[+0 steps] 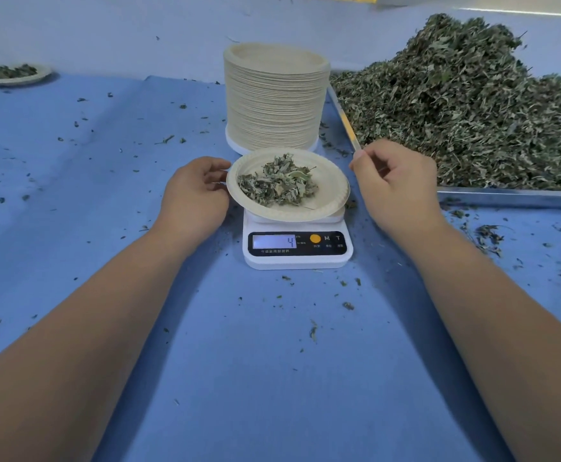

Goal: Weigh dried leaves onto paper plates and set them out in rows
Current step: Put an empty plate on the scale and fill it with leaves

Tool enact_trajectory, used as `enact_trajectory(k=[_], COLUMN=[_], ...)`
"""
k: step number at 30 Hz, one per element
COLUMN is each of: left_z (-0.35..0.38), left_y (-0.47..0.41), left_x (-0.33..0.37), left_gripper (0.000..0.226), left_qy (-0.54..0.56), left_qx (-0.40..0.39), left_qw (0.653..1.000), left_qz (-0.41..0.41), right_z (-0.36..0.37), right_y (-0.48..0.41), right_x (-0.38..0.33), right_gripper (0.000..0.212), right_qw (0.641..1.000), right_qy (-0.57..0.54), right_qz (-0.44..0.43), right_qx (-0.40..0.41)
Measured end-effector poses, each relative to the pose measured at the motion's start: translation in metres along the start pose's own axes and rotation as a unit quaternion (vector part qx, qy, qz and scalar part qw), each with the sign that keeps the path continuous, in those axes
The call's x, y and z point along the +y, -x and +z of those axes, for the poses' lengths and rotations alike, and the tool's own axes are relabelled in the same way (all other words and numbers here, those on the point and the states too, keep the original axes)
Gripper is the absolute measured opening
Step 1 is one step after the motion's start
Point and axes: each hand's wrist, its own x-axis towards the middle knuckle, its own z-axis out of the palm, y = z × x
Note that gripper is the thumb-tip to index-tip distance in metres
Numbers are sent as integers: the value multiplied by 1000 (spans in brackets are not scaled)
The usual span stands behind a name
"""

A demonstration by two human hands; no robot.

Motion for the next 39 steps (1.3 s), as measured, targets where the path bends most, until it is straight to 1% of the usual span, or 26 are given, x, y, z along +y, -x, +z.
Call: enact_trajectory(k=[6, 14, 22, 25, 27, 29, 31, 32, 36, 37, 39], left_z=[0, 0, 0, 0, 2, 3, 3, 3, 3, 2, 2], left_y=[1, 3, 1, 1, 2, 2, 2, 1, 0, 0, 0], left_x=[1, 3, -1, -2, -1, 0, 2, 2, 0, 0, 0], left_gripper=[43, 39, 42, 41, 40, 39, 39, 40, 44, 43, 44], left_qy=[-1, 5, 11, 16, 14, 11, 13, 14, 13, 15, 21], left_qx=[0, -8, -11, -7, -7, -8, -7, -8, -20, -22, -22], left_qw=[1000, 1000, 1000, 1000, 1000, 1000, 1000, 1000, 1000, 1000, 999], left_qz=[-2, -2, 2, -3, 7, 18, 18, 17, 17, 15, 12], right_z=[0, 3, 2, -4, -13, -23, -30, -31, -33, -35, -39], right_y=[1, 0, 1, -7, -19, -31, -42, -47, -74, -79, -84], right_x=[1, 4, 5, 9, 19, 35, 48, 53, 66, 69, 73], right_gripper=[28, 28, 26, 19, 14, 19, 27, 31, 41, 43, 47], right_qw=[1000, 1000, 1000, 999, 995, 979, 951, 938, 921, 909, 872], right_qy=[-9, -14, -10, 25, 89, 154, 215, 237, 267, 286, 336], right_qz=[11, 10, 3, 6, 47, 117, 182, 201, 232, 244, 282], right_qx=[3, 0, 6, 19, -5, -56, -127, -153, -163, -177, -217])
